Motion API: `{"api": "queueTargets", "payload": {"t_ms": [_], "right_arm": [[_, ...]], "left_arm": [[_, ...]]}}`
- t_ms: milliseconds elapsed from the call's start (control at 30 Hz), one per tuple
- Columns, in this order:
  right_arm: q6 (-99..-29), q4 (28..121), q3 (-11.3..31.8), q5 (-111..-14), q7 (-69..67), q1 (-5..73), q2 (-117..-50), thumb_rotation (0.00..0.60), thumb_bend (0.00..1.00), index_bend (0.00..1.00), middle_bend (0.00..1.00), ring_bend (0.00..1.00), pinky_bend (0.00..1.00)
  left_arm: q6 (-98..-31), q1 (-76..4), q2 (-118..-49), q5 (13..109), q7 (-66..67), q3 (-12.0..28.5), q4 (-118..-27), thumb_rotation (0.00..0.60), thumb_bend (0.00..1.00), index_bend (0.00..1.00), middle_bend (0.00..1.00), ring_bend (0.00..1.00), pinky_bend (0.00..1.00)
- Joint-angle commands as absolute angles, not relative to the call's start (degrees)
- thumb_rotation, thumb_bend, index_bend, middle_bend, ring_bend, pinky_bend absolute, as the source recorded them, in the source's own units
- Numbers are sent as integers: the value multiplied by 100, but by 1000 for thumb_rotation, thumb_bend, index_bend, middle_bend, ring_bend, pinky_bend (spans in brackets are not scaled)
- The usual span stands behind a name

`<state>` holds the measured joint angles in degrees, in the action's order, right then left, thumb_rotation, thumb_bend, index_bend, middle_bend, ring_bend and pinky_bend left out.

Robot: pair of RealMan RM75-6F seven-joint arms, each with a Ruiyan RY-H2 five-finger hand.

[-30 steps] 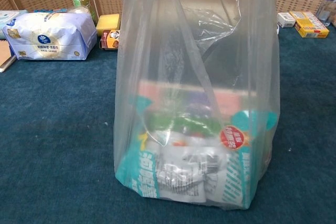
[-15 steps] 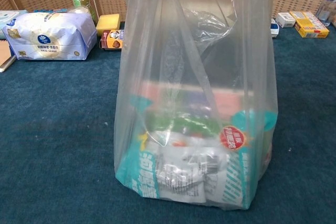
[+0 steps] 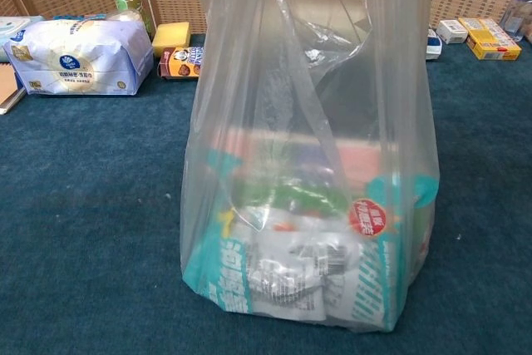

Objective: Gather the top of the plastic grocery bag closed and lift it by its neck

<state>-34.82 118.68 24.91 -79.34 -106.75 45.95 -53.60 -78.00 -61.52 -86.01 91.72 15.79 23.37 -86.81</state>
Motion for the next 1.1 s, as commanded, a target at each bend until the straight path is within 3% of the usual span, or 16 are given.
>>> {"api": "queueTargets", "payload": {"t_ms": [33,400,667,867,1100], "right_arm": [[-3466,11867,2507,-7904,-10671,4607,-5381,0,124,229,241,166,115],[-3364,11861,2548,-7804,-10572,4625,-5425,0,125,228,241,170,120],[-3331,11861,2583,-7789,-10532,4588,-5429,0,124,227,242,173,120],[-3316,11853,2602,-7817,-10524,4546,-5423,0,124,227,242,174,119],[-3279,11803,2602,-7833,-10522,4528,-5450,0,124,227,242,173,114]], "left_arm": [[-7793,-6163,-8607,9180,1578,2328,-8671,600,33,238,162,0,161],[-7621,-6385,-8669,9125,1601,2435,-8661,600,17,207,156,0,162],[-7409,-6421,-8537,8901,1824,2493,-8947,600,0,133,121,0,161],[-7168,-6404,-8306,8652,2080,2522,-9310,600,0,104,98,0,153],[-6488,-6345,-7699,7688,2867,2612,-10192,600,0,88,71,0,146]]}}
